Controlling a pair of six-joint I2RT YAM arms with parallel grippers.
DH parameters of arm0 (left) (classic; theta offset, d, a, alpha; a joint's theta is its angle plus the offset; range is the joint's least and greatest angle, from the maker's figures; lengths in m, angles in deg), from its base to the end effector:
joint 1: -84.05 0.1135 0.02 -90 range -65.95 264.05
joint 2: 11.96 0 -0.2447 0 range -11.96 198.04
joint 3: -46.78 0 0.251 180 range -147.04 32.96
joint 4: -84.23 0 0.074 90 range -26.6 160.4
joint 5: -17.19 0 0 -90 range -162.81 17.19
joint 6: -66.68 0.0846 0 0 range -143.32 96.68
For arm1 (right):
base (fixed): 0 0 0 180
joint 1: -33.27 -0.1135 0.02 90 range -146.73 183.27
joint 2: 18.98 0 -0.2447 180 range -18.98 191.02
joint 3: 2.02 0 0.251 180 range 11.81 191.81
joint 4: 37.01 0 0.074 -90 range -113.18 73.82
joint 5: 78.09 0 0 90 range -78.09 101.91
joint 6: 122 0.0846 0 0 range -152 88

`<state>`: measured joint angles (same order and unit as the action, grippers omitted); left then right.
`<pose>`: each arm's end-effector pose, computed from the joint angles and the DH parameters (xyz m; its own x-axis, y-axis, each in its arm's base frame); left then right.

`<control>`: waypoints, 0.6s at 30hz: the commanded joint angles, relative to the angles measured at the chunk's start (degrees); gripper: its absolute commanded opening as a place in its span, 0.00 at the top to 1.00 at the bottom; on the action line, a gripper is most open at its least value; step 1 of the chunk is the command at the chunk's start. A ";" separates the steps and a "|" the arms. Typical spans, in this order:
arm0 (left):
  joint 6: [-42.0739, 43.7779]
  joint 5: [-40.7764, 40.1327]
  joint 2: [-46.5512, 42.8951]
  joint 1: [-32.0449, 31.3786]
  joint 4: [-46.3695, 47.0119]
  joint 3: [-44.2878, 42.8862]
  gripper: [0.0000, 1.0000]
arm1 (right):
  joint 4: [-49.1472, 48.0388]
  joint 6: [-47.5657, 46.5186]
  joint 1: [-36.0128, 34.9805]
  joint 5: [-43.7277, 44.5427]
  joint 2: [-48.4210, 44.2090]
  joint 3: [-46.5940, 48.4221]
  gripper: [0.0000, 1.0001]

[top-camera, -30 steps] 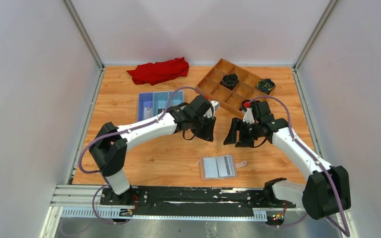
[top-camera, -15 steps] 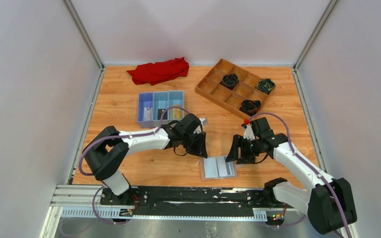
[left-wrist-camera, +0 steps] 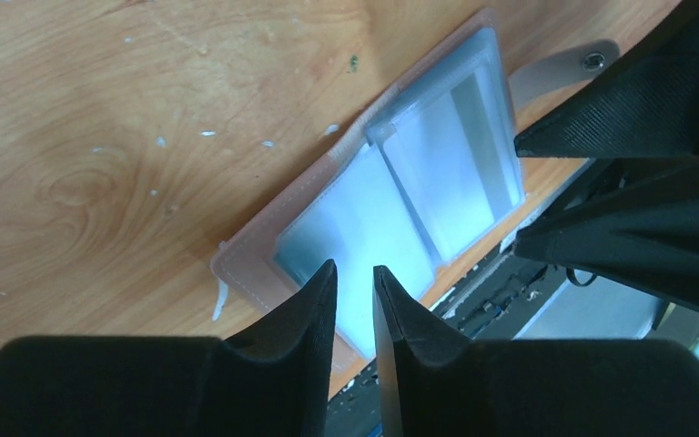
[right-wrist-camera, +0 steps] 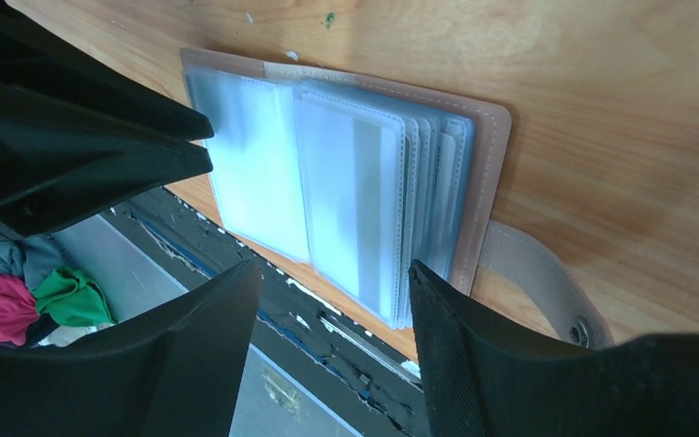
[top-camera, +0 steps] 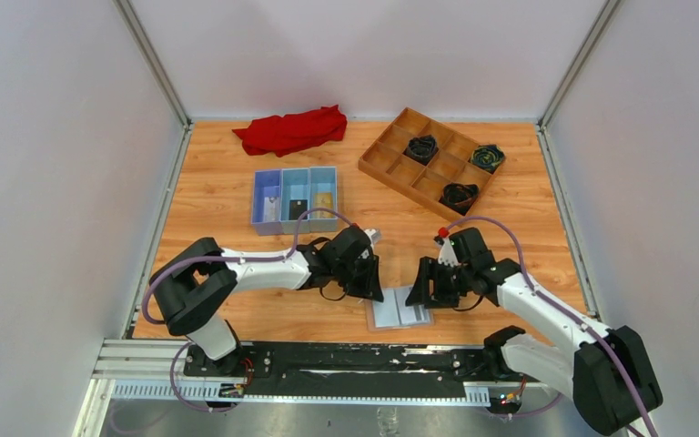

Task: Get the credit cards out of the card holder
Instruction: Remove the credit card from the card holder.

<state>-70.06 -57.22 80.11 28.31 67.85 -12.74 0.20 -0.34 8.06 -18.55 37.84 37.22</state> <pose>0.1741 -0.2959 0.1058 -0.9430 0.1384 -0.3027 0.3046 0.7254 -0.6173 0.1718 0.1283 0.1224 -0.9607 0.0478 -0.2734 -0.1496 0.7405 0.6552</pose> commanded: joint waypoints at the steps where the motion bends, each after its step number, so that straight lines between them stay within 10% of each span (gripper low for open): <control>1: -1.99 -3.81 0.45 -0.42 2.12 1.73 0.75 | -3.51 0.66 -1.73 -0.41 1.65 -0.75 0.36; 18: 0.33 -2.71 5.49 -0.32 2.28 -1.24 0.75 | -9.36 1.49 -3.99 -9.09 -2.31 -0.58 0.37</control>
<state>-71.48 -59.25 84.73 28.35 70.43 -13.15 -5.11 0.34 5.85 -22.53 36.64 37.19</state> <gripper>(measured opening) 0.251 0.629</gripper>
